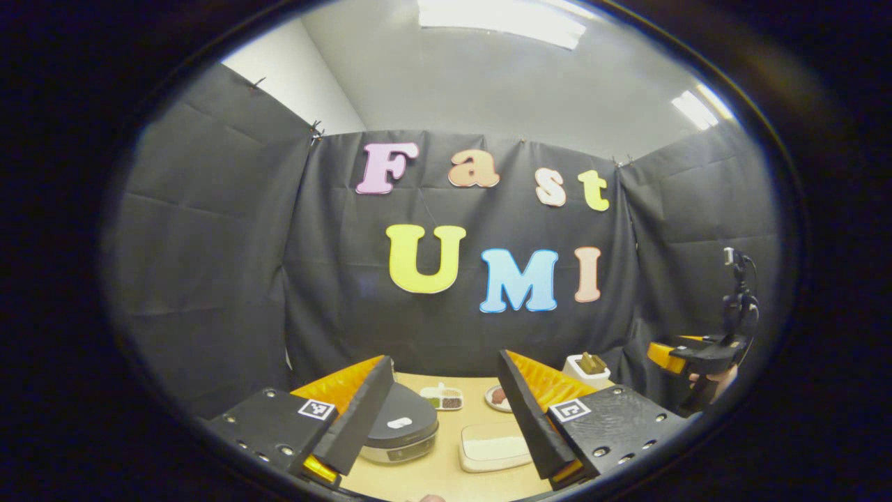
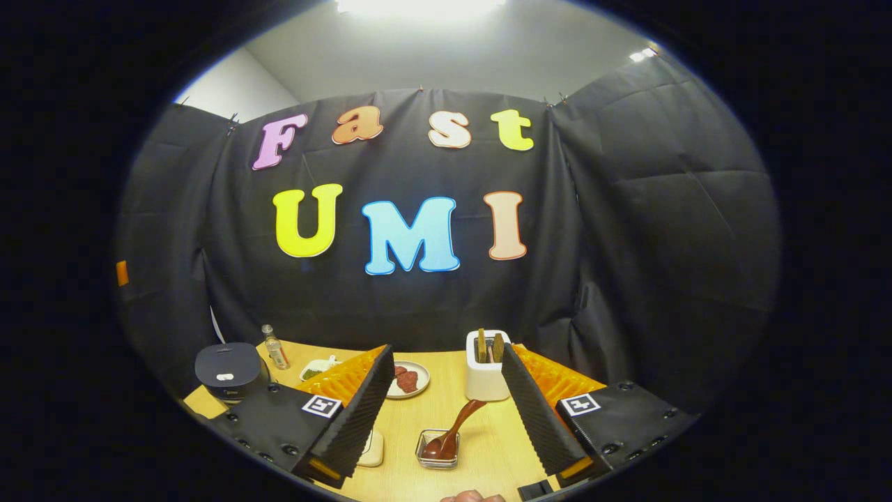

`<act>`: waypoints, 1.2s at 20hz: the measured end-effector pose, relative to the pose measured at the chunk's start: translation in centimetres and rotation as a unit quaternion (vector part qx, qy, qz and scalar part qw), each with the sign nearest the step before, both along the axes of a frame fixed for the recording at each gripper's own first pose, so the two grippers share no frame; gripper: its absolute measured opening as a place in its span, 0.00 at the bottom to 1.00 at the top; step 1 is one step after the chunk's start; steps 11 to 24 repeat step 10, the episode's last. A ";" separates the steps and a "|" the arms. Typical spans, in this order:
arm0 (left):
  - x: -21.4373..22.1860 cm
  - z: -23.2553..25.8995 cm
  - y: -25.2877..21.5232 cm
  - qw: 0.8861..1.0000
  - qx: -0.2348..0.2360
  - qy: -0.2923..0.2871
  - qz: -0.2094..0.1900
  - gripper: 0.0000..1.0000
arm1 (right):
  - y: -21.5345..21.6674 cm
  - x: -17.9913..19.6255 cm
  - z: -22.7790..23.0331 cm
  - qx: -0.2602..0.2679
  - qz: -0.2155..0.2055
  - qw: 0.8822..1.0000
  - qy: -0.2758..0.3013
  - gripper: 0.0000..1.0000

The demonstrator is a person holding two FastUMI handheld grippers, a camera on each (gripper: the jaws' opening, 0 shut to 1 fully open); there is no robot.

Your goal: Close the left gripper, press the button to open the rice cooker; take a wooden spoon from the chopstick holder with the right hand, scoop a spoonful of rice and pour it into the rice cooker, then put the wooden spoon back into the chopstick holder.

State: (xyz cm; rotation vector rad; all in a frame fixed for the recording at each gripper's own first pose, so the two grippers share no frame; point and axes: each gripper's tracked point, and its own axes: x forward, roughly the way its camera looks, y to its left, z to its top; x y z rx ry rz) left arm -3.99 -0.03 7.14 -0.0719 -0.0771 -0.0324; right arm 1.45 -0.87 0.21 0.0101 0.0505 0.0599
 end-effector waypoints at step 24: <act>0.2 -1.6 -0.5 1.000 0.017 0.017 0.010 0.92 | -2.1 -0.7 0.1 -0.010 -0.010 1.000 -0.009 0.92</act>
